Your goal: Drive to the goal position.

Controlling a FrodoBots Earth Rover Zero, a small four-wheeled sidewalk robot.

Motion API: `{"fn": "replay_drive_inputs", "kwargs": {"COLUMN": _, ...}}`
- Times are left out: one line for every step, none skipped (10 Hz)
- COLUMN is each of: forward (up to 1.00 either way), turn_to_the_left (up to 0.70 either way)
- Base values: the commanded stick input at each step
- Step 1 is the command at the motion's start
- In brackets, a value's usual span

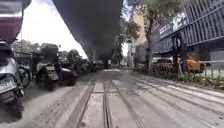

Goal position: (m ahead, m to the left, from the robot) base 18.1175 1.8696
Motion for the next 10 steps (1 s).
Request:
{"fn": "replay_drive_inputs", "kwargs": {"forward": 0.70, "turn_to_the_left": 0.00}}
{"fn": "replay_drive_inputs", "kwargs": {"forward": 0.70, "turn_to_the_left": 0.00}}
{"fn": "replay_drive_inputs", "kwargs": {"forward": 0.70, "turn_to_the_left": 0.00}}
{"fn": "replay_drive_inputs", "kwargs": {"forward": 0.70, "turn_to_the_left": 0.00}}
{"fn": "replay_drive_inputs", "kwargs": {"forward": 0.70, "turn_to_the_left": 0.00}}
{"fn": "replay_drive_inputs", "kwargs": {"forward": 0.70, "turn_to_the_left": 0.00}}
{"fn": "replay_drive_inputs", "kwargs": {"forward": 0.70, "turn_to_the_left": 0.00}}
{"fn": "replay_drive_inputs", "kwargs": {"forward": 0.70, "turn_to_the_left": 0.00}}
{"fn": "replay_drive_inputs", "kwargs": {"forward": 0.70, "turn_to_the_left": 0.00}}
{"fn": "replay_drive_inputs", "kwargs": {"forward": 0.70, "turn_to_the_left": 0.00}}
